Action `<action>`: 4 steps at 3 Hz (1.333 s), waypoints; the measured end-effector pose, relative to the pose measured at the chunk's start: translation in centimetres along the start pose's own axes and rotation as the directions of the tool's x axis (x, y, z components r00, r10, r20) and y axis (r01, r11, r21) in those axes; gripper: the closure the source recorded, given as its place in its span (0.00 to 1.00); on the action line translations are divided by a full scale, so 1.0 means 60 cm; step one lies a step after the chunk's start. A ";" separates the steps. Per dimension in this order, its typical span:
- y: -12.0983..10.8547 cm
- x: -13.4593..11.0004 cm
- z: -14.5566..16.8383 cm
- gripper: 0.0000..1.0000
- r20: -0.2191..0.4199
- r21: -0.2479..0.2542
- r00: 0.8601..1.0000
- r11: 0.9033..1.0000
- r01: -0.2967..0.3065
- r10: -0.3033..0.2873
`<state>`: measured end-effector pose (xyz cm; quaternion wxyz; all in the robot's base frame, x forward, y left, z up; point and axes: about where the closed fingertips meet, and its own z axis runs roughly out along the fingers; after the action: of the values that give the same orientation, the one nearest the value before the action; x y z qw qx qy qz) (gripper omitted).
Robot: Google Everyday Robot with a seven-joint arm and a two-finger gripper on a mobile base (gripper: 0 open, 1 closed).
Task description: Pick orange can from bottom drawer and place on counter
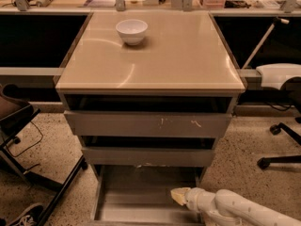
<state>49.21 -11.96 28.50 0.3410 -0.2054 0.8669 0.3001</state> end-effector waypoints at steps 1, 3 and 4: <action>0.000 0.000 0.000 0.58 0.000 0.000 1.000 1.000 0.000 0.000; 0.000 0.000 0.000 0.11 0.000 0.000 1.000 1.000 0.000 0.000; 0.000 0.000 0.000 0.00 0.000 0.000 1.000 1.000 0.000 0.000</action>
Offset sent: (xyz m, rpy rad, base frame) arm 0.0000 0.0000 0.0000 0.0000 0.0000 0.0000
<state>49.21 -11.95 28.49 0.3410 -0.2055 0.8668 0.3002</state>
